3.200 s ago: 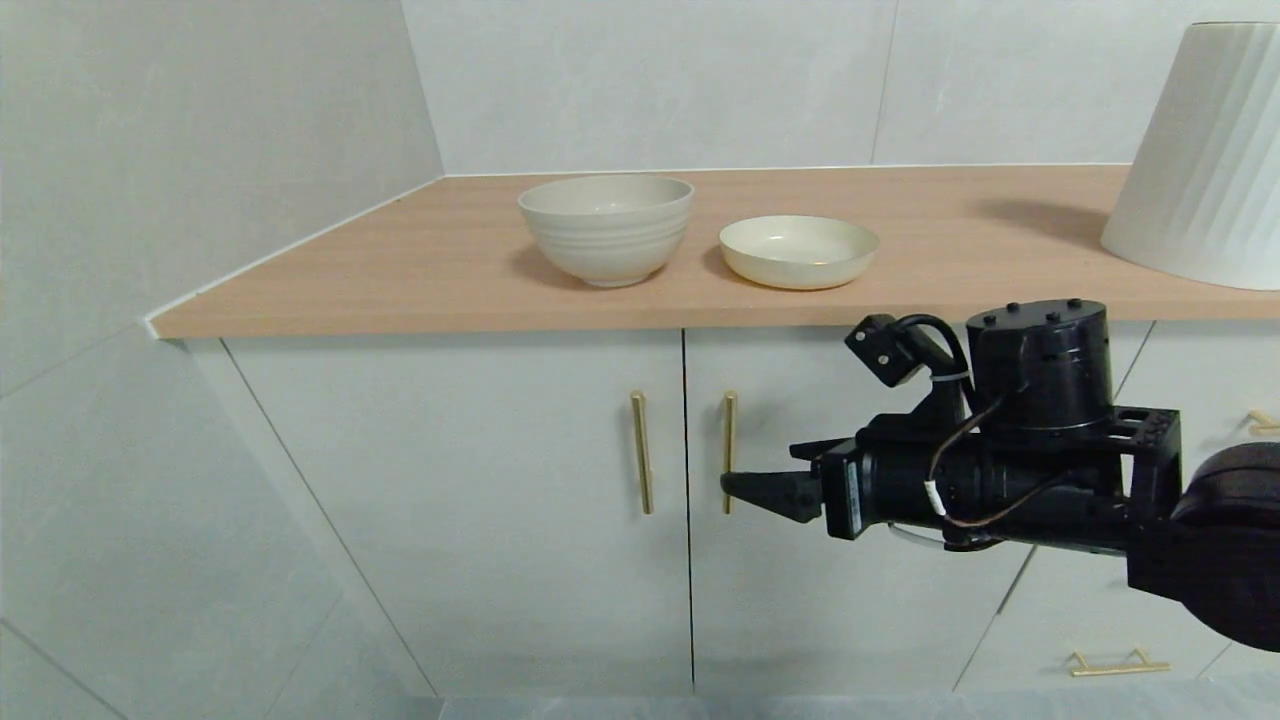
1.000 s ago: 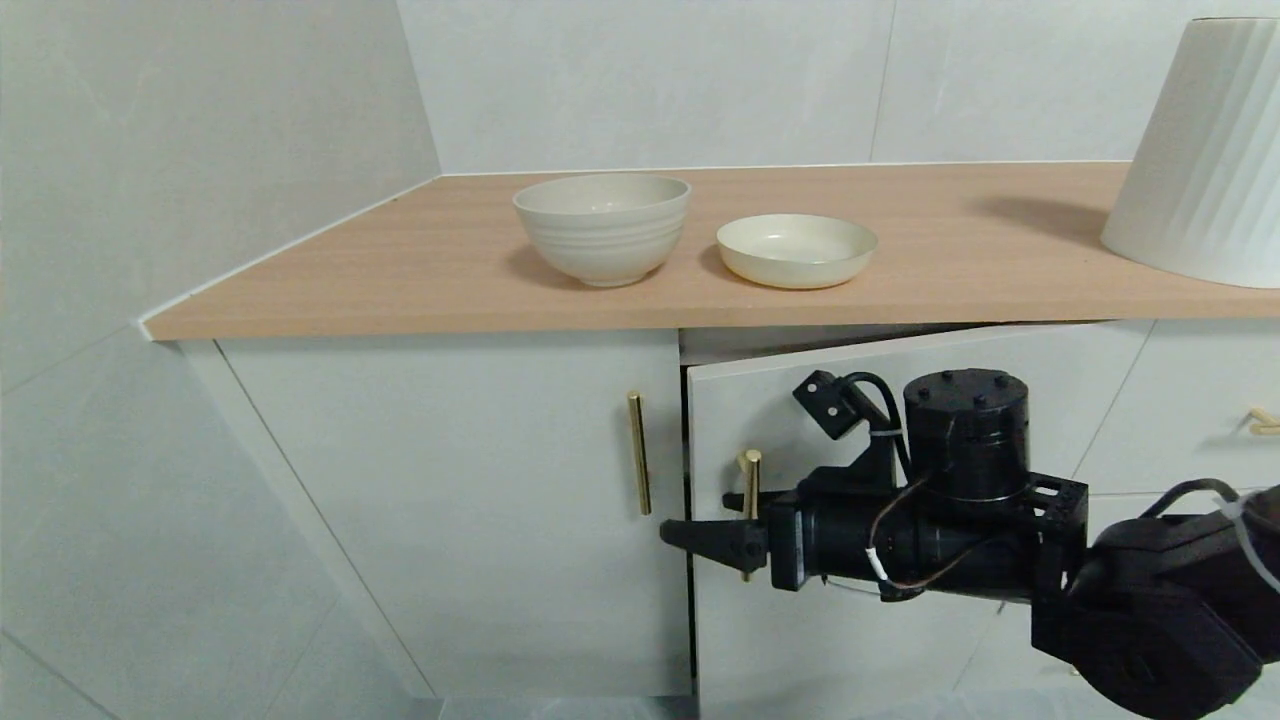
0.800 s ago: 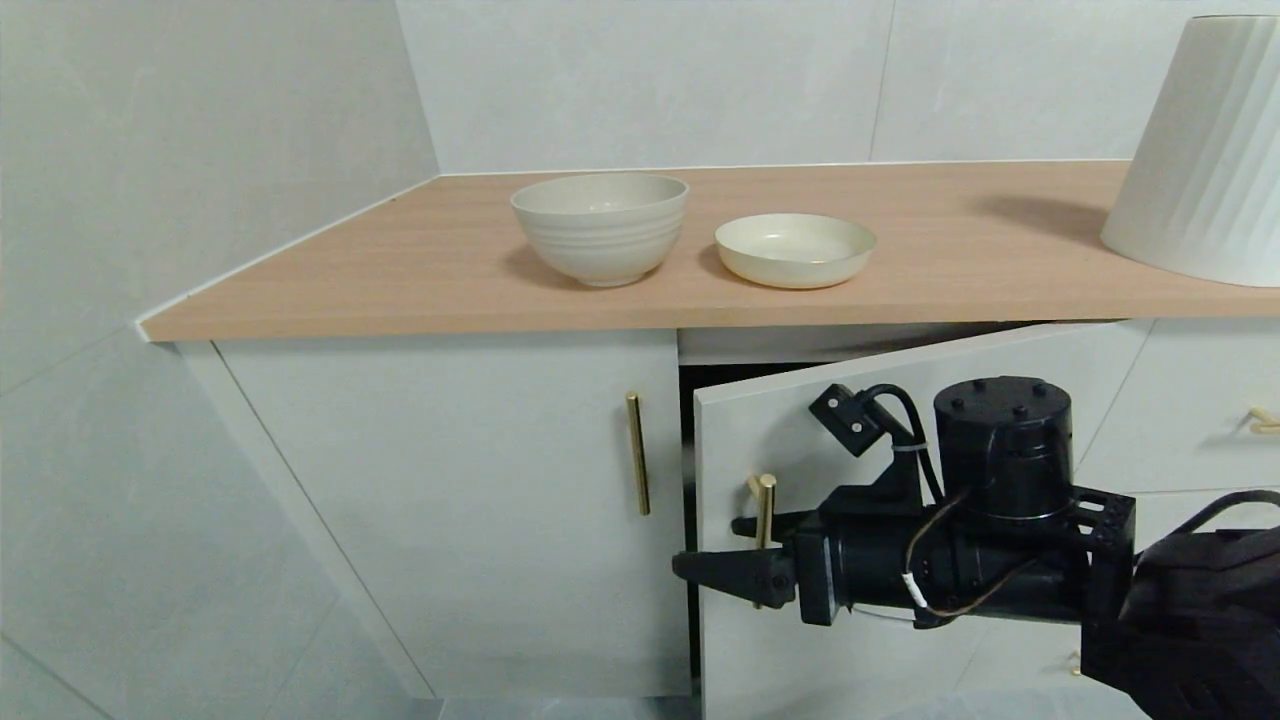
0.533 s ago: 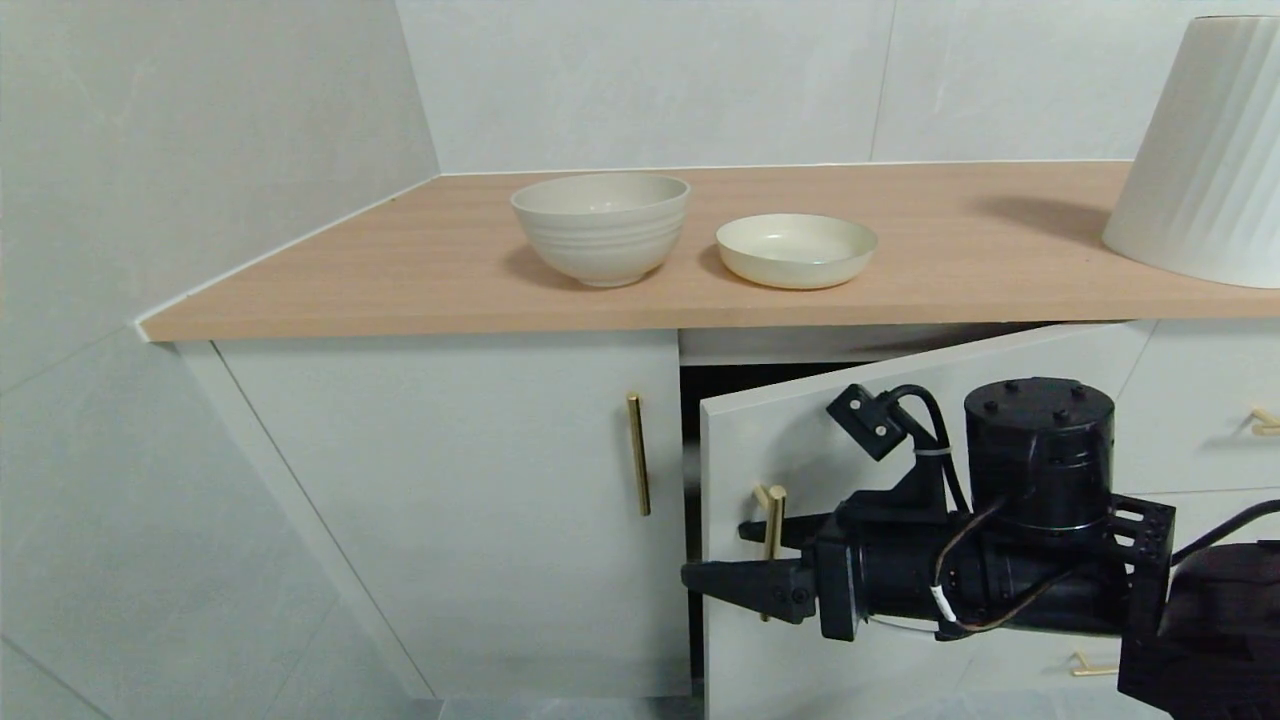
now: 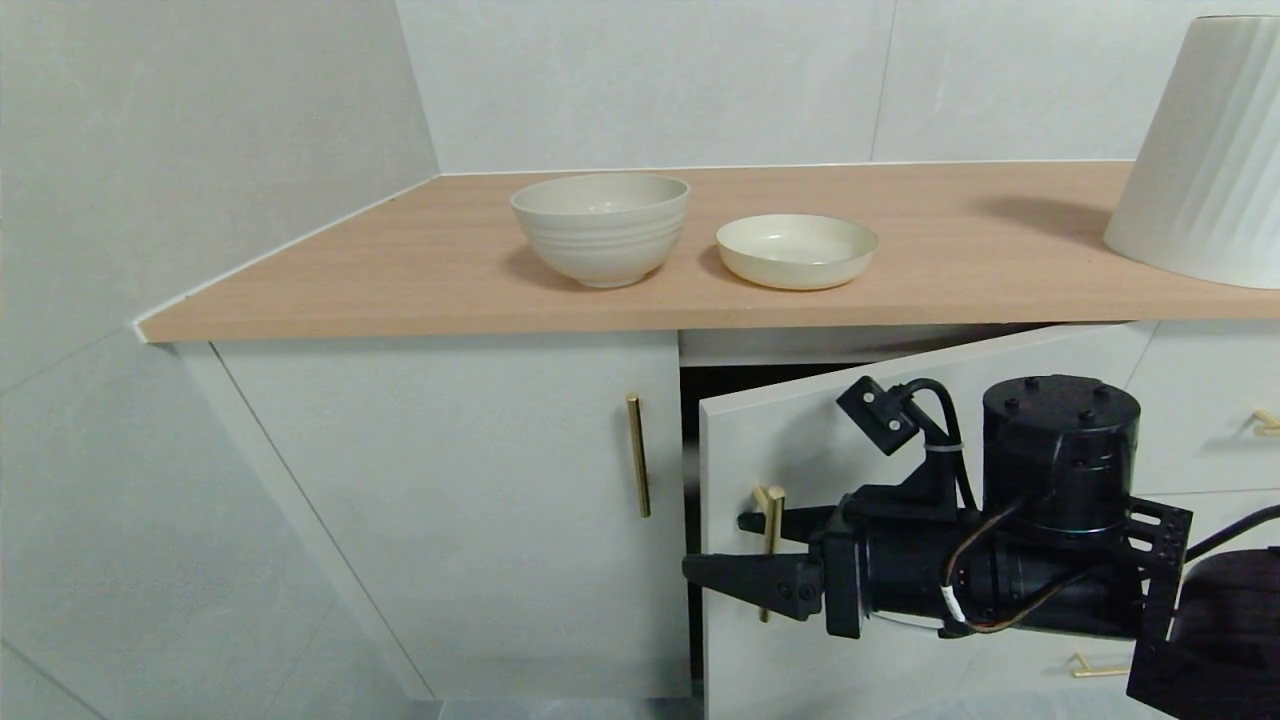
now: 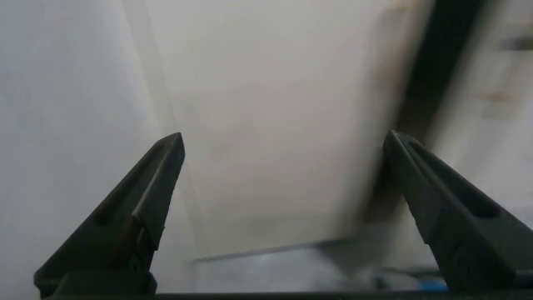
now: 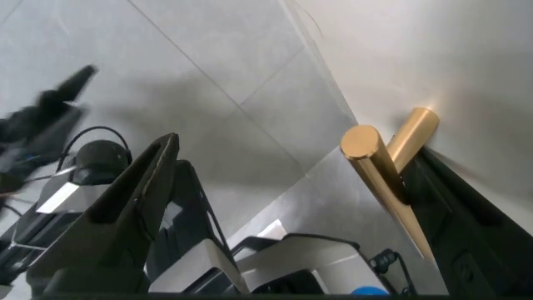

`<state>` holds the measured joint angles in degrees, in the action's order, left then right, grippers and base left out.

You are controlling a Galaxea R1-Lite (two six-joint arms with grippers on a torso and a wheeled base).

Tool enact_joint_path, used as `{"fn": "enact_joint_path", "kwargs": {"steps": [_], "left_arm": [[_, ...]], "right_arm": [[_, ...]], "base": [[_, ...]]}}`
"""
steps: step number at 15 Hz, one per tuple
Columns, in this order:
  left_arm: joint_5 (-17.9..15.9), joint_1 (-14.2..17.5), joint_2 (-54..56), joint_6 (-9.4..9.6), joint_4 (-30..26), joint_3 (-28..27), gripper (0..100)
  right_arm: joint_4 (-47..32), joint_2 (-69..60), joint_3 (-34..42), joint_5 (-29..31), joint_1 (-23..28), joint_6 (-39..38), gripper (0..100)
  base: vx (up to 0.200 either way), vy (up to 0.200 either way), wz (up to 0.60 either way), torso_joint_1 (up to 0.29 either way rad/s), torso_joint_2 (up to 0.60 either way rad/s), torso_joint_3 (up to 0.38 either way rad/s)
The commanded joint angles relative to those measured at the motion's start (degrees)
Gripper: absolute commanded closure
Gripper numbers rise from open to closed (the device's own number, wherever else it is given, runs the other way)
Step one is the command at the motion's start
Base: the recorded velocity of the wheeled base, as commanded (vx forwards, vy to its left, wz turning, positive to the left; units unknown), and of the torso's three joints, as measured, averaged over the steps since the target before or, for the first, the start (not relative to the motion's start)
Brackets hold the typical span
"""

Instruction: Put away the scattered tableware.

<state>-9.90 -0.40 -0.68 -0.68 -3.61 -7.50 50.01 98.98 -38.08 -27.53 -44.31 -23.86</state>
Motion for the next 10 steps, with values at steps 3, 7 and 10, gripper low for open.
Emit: {"fn": "enact_joint_path", "kwargs": {"steps": [3,7,10], "left_arm": [[-15.06,-0.92,-21.29,-0.28,-9.75,-17.11,0],[-26.66,-1.79,-44.93,-0.28,-5.27,-25.37,0],[-29.30,-4.34,-55.74,-0.28,0.44,-25.90,0]], "right_arm": [[1.50,0.87,0.11,0.19,0.02,0.04,0],[1.85,0.96,0.29,0.19,0.02,-0.05,0],[1.85,0.87,0.29,0.19,0.02,-0.05,0]], "base": [[0.000,0.000,0.00,0.000,0.00,0.000],[0.000,0.000,0.00,0.000,0.00,0.000],[0.000,0.000,0.00,0.000,0.00,0.000]]}}
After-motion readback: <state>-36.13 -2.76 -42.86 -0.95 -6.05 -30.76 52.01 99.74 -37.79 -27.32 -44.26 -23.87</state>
